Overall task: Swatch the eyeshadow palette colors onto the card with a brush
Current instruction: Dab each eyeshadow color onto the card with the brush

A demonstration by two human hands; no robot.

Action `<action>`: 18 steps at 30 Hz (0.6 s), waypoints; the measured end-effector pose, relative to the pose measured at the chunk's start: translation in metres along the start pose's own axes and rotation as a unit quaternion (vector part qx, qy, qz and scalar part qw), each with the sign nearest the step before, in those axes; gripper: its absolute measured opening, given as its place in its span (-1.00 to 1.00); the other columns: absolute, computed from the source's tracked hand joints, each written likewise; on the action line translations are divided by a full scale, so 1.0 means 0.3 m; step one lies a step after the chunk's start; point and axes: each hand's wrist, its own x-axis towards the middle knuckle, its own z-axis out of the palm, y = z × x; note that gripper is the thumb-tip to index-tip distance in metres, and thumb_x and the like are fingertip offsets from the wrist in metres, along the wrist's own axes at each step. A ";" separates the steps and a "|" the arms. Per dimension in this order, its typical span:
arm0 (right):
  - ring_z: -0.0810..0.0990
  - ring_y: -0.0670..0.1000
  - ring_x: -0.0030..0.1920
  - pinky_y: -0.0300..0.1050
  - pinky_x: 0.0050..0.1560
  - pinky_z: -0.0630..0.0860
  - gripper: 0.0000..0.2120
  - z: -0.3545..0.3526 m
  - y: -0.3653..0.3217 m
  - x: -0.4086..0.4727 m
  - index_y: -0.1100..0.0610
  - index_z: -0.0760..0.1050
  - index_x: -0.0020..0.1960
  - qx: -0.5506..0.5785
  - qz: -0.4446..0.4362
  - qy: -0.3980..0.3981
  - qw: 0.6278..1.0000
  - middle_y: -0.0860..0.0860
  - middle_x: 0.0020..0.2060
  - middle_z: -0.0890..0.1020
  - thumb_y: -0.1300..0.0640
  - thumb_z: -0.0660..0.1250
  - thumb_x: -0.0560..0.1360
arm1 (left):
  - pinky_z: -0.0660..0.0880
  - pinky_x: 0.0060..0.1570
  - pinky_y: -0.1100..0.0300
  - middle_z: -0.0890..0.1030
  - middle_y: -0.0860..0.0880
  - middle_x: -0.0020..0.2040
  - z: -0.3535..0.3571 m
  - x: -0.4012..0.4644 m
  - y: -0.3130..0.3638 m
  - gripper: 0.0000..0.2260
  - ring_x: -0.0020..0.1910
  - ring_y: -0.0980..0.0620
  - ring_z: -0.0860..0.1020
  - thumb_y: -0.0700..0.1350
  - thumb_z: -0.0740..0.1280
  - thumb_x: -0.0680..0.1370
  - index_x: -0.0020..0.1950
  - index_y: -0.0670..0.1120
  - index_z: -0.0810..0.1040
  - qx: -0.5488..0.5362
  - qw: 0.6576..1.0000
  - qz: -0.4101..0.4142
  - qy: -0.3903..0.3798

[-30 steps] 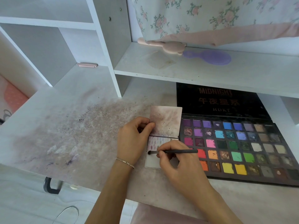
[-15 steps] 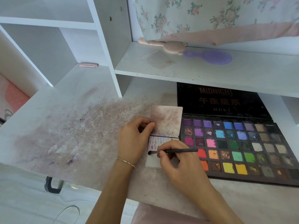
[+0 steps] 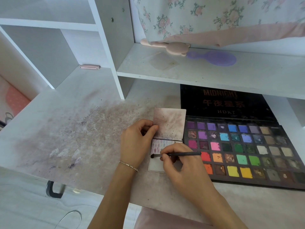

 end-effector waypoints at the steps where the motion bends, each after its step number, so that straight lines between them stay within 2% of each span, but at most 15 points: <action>1: 0.50 -0.11 -0.18 -0.09 -0.14 0.51 -0.92 0.000 -0.001 -0.001 -0.03 0.48 -0.18 0.000 -0.001 0.000 1.000 -0.16 -0.26 0.52 0.06 0.20 0.40 | 0.40 -0.30 0.50 0.56 0.18 -0.37 0.000 0.000 0.000 -0.79 -0.31 0.27 0.53 -0.11 0.40 0.43 -0.30 0.19 0.50 -0.002 1.000 0.001 0.000; 9: 0.50 -0.11 -0.18 -0.09 -0.14 0.51 -0.92 0.000 0.005 -0.003 -0.06 0.46 -0.17 -0.003 -0.016 -0.008 1.000 -0.19 -0.25 0.52 0.10 0.24 0.42 | 0.40 -0.29 0.49 0.56 0.19 -0.37 0.000 0.002 -0.002 -0.82 -0.28 0.27 0.53 -0.09 0.40 0.43 -0.30 0.18 0.50 0.009 1.000 0.004 -0.001; 13: 0.53 -0.09 -0.17 -0.25 -0.16 0.48 -0.89 -0.010 0.002 -0.009 -0.17 0.42 -0.20 0.040 -0.024 0.014 0.999 -0.16 -0.25 0.55 0.05 0.21 0.40 | 0.40 -0.29 0.50 0.55 0.20 -0.38 -0.001 0.002 0.000 -0.81 -0.28 0.29 0.52 -0.08 0.40 0.42 -0.30 0.19 0.49 0.013 1.000 0.005 0.001; 16: 0.56 -0.10 -0.14 -0.33 -0.17 0.46 -0.87 -0.024 -0.001 -0.013 -0.17 0.46 -0.12 0.092 -0.022 0.051 0.994 -0.15 -0.15 0.56 -0.01 0.16 0.41 | 0.40 -0.29 0.50 0.55 0.21 -0.37 -0.002 0.000 0.000 -0.82 -0.29 0.30 0.52 -0.08 0.40 0.42 -0.30 0.17 0.51 0.017 1.000 0.000 0.000; 18: 0.55 -0.14 -0.14 -0.40 -0.19 0.43 -0.83 -0.041 0.001 -0.016 -0.12 0.49 -0.06 0.093 -0.032 0.076 0.992 -0.15 -0.16 0.57 0.01 0.15 0.43 | 0.39 -0.29 0.52 0.54 0.21 -0.37 -0.003 0.000 0.002 -0.82 -0.29 0.32 0.52 -0.09 0.41 0.43 -0.30 0.16 0.51 0.018 1.000 0.001 -0.001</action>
